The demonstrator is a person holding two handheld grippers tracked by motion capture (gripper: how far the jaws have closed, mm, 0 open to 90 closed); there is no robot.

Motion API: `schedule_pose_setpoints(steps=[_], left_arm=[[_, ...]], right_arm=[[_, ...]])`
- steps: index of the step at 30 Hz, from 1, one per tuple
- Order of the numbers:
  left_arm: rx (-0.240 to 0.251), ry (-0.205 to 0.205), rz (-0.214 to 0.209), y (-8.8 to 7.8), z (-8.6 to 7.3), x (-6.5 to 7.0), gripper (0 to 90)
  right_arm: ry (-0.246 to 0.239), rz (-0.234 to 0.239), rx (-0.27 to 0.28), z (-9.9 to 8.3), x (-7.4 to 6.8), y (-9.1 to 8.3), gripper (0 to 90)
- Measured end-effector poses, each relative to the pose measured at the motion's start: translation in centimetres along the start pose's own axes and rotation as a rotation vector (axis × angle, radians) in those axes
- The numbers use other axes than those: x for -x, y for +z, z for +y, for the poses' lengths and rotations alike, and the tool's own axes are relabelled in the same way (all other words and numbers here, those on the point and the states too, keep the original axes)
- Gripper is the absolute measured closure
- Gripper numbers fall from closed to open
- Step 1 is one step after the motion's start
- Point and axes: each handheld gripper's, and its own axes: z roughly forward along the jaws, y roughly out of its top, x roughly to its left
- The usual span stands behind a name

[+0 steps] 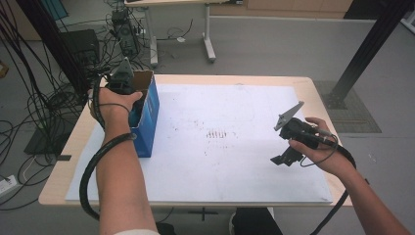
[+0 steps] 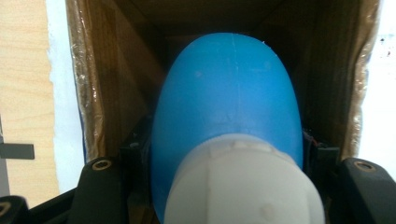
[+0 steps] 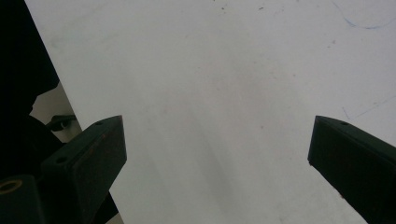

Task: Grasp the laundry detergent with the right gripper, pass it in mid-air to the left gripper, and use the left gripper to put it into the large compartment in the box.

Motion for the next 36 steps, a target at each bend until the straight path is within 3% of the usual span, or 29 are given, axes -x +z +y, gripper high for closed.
schedule_pose_setpoints(steps=[36], left_arm=[[0.013,-0.010,0.006,0.26,0.00,-0.04,37.1]], right_arm=[[0.000,-0.017,0.005,0.33,0.56,-0.71,4.4]])
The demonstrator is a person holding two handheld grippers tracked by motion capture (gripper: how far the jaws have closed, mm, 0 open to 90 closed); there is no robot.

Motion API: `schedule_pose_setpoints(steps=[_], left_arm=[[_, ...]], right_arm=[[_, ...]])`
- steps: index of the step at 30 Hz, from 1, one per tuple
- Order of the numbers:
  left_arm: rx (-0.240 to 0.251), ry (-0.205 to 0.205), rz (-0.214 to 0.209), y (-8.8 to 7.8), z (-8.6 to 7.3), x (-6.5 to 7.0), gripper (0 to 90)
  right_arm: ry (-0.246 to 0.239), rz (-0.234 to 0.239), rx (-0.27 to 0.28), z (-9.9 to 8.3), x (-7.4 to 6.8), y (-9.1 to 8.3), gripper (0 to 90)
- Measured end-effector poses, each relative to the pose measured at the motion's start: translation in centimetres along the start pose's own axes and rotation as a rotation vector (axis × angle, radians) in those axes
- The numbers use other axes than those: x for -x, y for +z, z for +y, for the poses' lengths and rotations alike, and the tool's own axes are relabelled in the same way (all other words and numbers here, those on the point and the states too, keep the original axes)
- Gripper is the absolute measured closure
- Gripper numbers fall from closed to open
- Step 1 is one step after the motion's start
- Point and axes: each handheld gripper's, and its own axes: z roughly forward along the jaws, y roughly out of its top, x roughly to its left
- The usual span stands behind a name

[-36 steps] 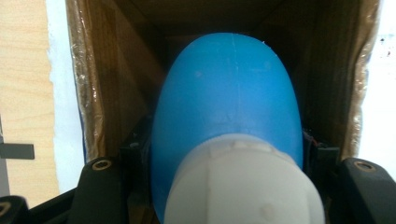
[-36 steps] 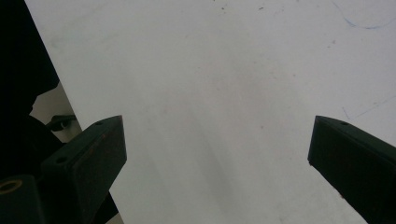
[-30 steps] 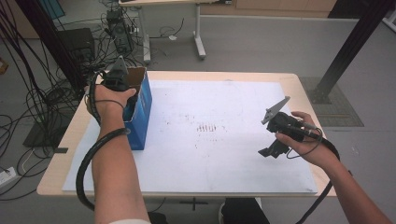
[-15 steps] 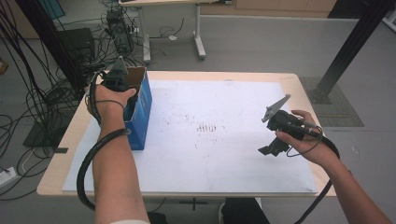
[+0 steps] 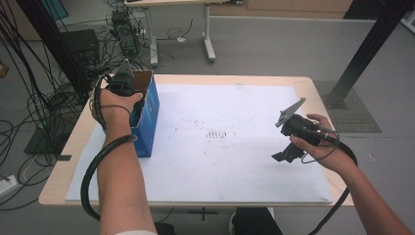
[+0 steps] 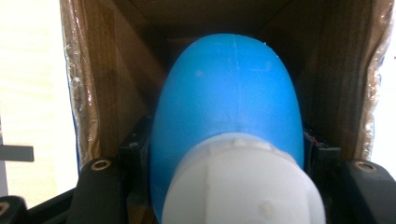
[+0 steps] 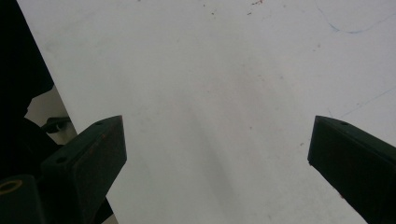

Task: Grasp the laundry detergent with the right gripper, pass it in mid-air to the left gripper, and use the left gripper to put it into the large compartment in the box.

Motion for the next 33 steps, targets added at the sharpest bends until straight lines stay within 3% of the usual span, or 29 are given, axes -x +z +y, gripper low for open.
schedule_pose_setpoints(steps=[33], left_arm=[[0.013,-0.002,0.004,0.03,-0.11,-0.07,36.9]], right_arm=[[-0.006,-0.005,-0.001,0.33,0.06,-0.40,4.4]])
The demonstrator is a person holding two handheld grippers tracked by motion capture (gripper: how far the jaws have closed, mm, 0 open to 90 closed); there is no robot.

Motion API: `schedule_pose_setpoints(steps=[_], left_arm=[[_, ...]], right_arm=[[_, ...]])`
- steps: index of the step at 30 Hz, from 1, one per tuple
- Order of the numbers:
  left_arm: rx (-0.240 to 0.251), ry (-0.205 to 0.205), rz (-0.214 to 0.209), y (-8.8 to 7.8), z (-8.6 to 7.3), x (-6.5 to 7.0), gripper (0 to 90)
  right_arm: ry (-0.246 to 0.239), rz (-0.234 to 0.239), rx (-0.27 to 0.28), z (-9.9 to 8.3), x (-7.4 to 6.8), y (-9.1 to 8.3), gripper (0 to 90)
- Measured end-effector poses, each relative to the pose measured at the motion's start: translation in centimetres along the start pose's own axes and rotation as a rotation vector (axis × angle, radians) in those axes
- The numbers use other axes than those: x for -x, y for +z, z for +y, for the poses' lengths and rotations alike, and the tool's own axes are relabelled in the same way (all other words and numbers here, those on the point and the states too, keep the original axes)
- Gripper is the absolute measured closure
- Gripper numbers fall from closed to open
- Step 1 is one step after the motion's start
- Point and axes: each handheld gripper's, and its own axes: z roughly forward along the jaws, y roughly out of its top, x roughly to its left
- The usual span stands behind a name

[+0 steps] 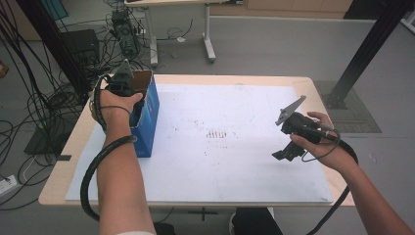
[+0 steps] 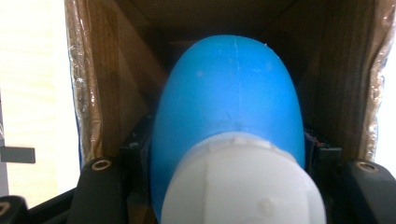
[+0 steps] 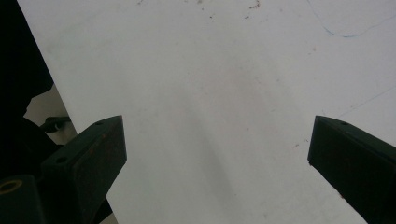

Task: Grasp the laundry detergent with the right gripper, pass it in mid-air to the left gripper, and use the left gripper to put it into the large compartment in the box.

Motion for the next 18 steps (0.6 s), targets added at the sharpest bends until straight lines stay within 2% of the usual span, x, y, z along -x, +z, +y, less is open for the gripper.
schedule_pose_setpoints(steps=[18], left_arm=[[-0.002,0.002,0.006,0.01,0.04,0.18,36.8]], right_arm=[[0.001,0.007,-0.005,-0.08,-0.06,0.03,4.4]])
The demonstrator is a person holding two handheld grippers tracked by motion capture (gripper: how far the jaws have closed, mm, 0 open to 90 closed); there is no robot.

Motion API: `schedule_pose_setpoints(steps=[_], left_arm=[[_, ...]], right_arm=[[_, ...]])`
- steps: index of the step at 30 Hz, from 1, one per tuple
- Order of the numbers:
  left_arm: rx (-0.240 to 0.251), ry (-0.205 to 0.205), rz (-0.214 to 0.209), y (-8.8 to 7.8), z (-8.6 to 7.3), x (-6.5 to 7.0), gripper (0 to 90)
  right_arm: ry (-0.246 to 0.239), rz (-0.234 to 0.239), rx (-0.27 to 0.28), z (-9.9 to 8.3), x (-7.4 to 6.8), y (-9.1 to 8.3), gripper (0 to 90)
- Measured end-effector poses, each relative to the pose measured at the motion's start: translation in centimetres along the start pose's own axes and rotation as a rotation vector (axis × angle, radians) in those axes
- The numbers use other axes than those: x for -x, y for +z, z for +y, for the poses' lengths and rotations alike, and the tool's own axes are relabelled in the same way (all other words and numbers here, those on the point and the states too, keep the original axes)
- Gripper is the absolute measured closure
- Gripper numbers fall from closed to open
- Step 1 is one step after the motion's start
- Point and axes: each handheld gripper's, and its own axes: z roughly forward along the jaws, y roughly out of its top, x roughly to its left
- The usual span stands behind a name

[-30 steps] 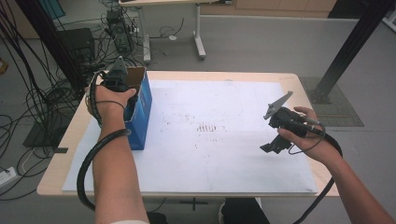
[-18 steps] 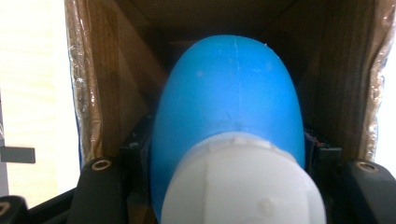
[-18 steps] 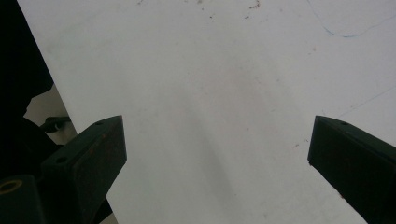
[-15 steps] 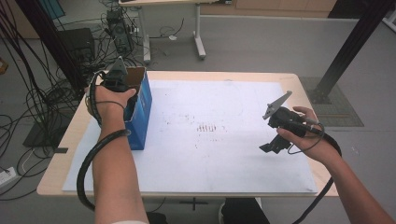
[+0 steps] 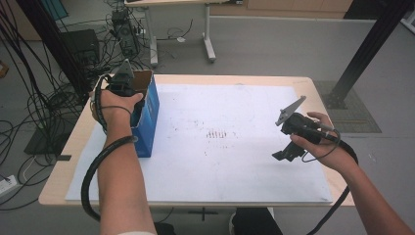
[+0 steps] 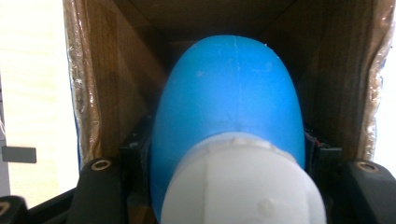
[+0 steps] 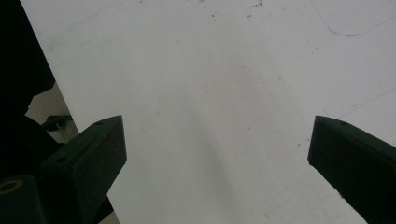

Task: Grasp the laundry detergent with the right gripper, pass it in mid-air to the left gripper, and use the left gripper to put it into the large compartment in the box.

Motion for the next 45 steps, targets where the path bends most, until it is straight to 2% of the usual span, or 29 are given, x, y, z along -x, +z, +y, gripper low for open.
schedule_pose_setpoints(steps=[45], left_arm=[[0.014,0.001,0.004,0.02,-0.20,0.05,36.8]], right_arm=[[-0.012,0.002,0.004,0.22,0.00,-0.33,4.4]])
